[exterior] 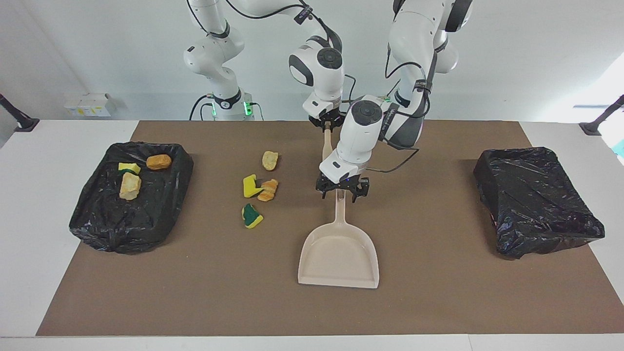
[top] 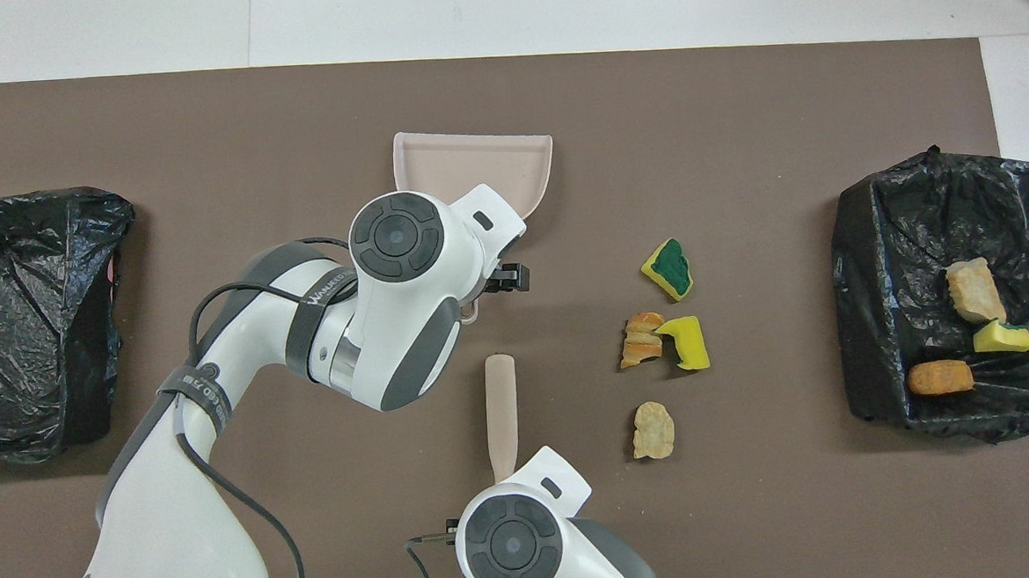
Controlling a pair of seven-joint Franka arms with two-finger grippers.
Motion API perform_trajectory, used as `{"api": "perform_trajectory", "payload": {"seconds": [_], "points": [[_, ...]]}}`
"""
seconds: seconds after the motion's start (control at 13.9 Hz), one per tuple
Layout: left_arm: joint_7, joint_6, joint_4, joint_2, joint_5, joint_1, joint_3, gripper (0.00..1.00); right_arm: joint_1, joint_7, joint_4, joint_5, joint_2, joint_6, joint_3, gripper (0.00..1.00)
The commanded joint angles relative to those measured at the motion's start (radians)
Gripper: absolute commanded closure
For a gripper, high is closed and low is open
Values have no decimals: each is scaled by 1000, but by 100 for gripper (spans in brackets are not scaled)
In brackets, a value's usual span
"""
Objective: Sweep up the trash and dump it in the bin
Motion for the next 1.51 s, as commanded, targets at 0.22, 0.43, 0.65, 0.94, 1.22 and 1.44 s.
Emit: {"api": "perform_trajectory", "payload": {"seconds": [0.22, 0.43, 0.65, 0.94, 1.22, 1.44], "points": [[5, 18, -3, 15, -4, -18, 16, 0, -146, 13, -4, -82, -130, -209, 4, 100], [5, 19, -9, 15, -4, -21, 18, 21, -238, -45, -4, -130, -162, -269, 4, 100], [5, 22, -15, 15, -4, -23, 16, 34, -323, -150, -4, -222, -165, -292, 5, 100], [11, 0, -17, 15, -5, -15, 16, 75, -434, -298, -7, -303, -144, -254, 8, 100], [43, -43, -12, 4, -4, -8, 18, 100, -573, -531, -20, -317, -116, -160, 8, 100], [118, -80, -11, -17, -4, 3, 25, 100, -643, -765, -18, -319, -75, -97, 8, 100]]}}
